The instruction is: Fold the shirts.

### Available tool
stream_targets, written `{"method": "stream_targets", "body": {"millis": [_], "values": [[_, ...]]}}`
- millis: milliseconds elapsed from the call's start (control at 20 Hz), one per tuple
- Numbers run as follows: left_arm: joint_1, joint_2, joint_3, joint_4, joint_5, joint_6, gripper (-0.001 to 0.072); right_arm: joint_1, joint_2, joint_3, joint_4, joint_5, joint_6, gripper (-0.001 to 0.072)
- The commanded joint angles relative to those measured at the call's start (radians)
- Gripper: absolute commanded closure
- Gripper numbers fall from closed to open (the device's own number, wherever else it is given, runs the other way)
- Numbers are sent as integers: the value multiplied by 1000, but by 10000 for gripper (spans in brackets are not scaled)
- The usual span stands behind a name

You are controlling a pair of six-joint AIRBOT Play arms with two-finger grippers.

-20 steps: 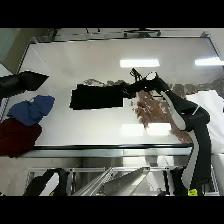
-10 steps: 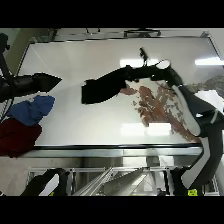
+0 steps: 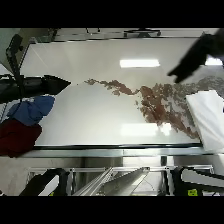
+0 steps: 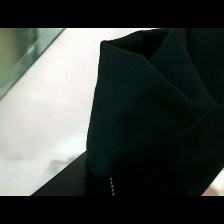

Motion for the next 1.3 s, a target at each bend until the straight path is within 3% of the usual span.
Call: {"method": "stream_targets", "body": {"millis": [0,200,500,550,600,650,800,950,1000,1100,1150,1250], "values": [[-6,-1,0,-1,-36,1,674,-220,142,-29,-321,284,87,694],[-6,-1,0,-2,-82,-5,674,-430,267,-327,-404,388,-62,693],[-6,-1,0,-2,-128,-11,675,-629,391,-819,-429,256,-111,683],[-6,-1,0,-2,-134,-11,674,-629,386,-850,-430,253,-113,563],[-7,-1,0,-3,-137,-12,674,-629,379,-866,-434,254,-116,262],[-6,-1,0,-2,-140,-12,674,-629,373,-868,-453,269,-116,56],[-7,-1,0,-4,-146,-12,674,-629,377,-842,-472,307,-115,58],[-32,-1,0,-3,-147,-11,674,-626,378,-739,-369,375,-114,74],[-47,-1,0,-2,-134,-11,674,-626,378,-692,-301,394,-112,160],[-78,-1,0,-2,-102,-11,674,-623,378,-597,-95,399,-110,439],[-90,-1,0,-3,-98,-14,674,-613,378,-558,18,389,-110,696],[-106,-1,0,-2,-91,-34,675,-551,391,-526,148,343,-112,691]]}}
